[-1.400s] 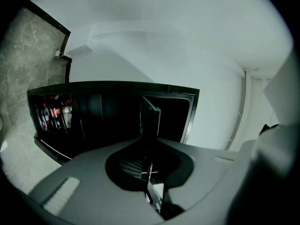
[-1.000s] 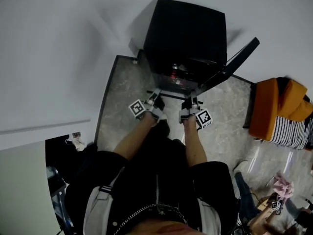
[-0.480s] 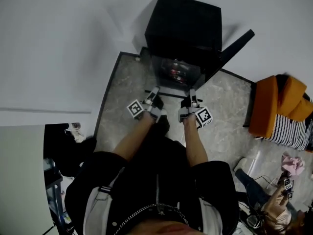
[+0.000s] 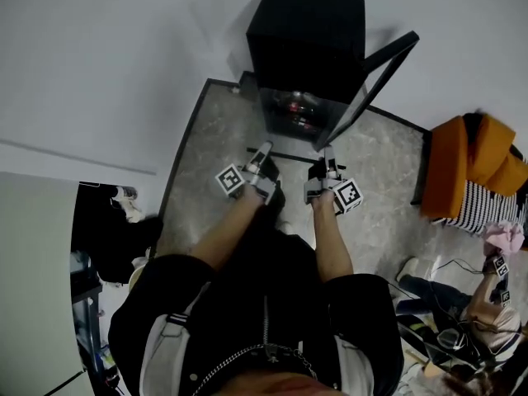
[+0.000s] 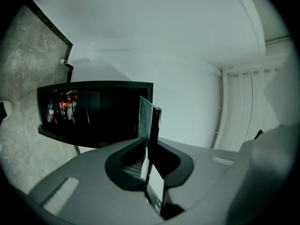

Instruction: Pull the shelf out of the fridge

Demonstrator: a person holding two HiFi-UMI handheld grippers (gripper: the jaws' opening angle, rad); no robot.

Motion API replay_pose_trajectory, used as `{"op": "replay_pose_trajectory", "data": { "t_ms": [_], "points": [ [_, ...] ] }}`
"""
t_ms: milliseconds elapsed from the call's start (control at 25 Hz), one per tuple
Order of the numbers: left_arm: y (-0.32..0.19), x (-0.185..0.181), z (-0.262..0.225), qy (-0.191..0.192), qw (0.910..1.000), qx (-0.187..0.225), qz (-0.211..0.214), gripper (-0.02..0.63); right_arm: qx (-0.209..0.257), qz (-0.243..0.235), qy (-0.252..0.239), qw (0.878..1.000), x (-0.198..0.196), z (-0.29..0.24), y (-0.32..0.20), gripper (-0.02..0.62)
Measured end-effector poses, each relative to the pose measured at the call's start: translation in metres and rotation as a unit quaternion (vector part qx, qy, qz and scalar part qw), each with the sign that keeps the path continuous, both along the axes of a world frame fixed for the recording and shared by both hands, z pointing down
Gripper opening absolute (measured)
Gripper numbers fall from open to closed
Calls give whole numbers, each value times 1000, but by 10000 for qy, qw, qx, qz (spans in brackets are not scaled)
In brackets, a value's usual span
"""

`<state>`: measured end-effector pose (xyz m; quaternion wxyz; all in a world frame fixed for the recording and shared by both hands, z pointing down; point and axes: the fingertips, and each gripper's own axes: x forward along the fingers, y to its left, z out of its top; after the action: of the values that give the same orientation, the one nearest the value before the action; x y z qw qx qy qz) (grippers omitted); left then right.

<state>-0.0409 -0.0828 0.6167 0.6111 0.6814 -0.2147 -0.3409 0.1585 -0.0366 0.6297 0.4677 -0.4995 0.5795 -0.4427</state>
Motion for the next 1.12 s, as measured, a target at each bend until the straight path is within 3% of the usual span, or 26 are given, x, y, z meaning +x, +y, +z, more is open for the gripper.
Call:
{"op": "replay_pose_trajectory", "data": {
  "t_ms": [200, 400, 640, 1120],
  "points": [
    [5, 28, 0, -13, 10000, -29, 23, 34, -93, 35, -127, 9999, 28, 9, 6, 31],
    [50, 7, -17, -2, 9998, 166, 136, 34, 137, 167, -104, 9997, 6, -8, 56, 29],
    [52, 4, -14, 16, 9998, 164, 118, 34, 127, 145, -162, 9997, 3, -8, 60, 29],
    [112, -53, -29, 2, 9992, 385, 114, 37, 267, 107, -261, 9992, -55, -20, 118, 29]
  ]
}}
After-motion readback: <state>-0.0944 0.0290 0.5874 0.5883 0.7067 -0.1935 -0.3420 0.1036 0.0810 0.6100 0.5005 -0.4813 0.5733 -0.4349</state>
